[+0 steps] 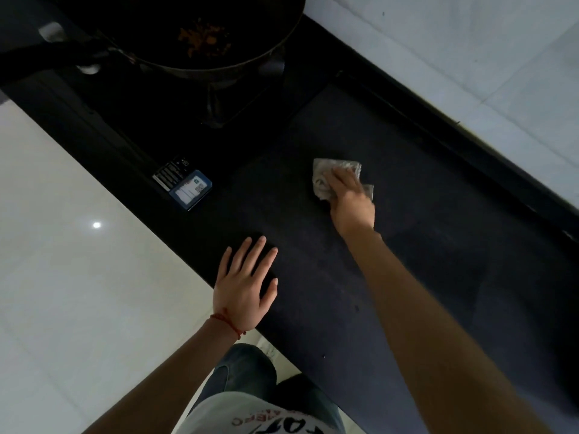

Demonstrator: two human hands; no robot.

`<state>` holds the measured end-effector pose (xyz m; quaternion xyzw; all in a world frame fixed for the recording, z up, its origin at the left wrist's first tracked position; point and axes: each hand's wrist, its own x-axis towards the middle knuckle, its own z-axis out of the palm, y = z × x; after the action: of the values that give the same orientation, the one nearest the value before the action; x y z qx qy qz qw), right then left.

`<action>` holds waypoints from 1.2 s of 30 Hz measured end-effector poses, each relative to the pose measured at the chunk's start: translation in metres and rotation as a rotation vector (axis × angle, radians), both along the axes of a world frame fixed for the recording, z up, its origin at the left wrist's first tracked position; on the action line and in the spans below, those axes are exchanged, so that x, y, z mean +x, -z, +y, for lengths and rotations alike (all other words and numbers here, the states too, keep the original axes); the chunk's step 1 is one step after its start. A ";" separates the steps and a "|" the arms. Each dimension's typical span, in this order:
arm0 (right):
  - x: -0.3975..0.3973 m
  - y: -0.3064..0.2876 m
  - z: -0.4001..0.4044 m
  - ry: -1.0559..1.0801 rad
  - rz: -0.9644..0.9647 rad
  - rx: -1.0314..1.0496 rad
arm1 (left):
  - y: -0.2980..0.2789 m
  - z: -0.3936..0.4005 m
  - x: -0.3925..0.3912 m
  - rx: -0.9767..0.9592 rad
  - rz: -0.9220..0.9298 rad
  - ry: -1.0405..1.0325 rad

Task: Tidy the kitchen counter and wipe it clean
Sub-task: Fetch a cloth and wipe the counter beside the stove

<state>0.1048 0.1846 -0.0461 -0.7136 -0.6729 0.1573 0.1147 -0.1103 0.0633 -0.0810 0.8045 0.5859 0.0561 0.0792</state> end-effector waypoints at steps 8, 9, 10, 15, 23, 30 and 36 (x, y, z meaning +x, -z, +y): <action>-0.024 0.010 -0.070 -0.073 -0.053 0.179 | -0.003 0.001 0.000 -0.007 0.013 0.002; -0.020 0.007 -0.068 -0.103 -0.061 0.157 | -0.002 0.001 0.000 -0.006 0.011 0.003; -0.015 0.004 -0.057 -0.104 -0.059 0.127 | -0.002 0.001 0.000 -0.004 0.007 0.003; -0.004 -0.011 0.011 0.092 -0.040 -0.003 | -0.003 0.002 0.000 -0.007 0.002 0.006; -0.013 0.014 -0.095 0.047 -0.035 0.231 | -0.007 0.002 -0.001 -0.050 0.051 0.013; -0.014 0.003 -0.143 -0.034 -0.063 0.222 | -0.015 -0.001 0.003 -0.101 0.140 0.019; 0.001 -0.018 -0.158 -0.115 -0.034 0.207 | -0.032 -0.022 0.008 -0.202 0.011 -0.125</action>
<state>0.1057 0.0261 -0.0281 -0.6608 -0.7272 0.0810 0.1670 -0.1020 0.0414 -0.0494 0.7547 0.6379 -0.0029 0.1532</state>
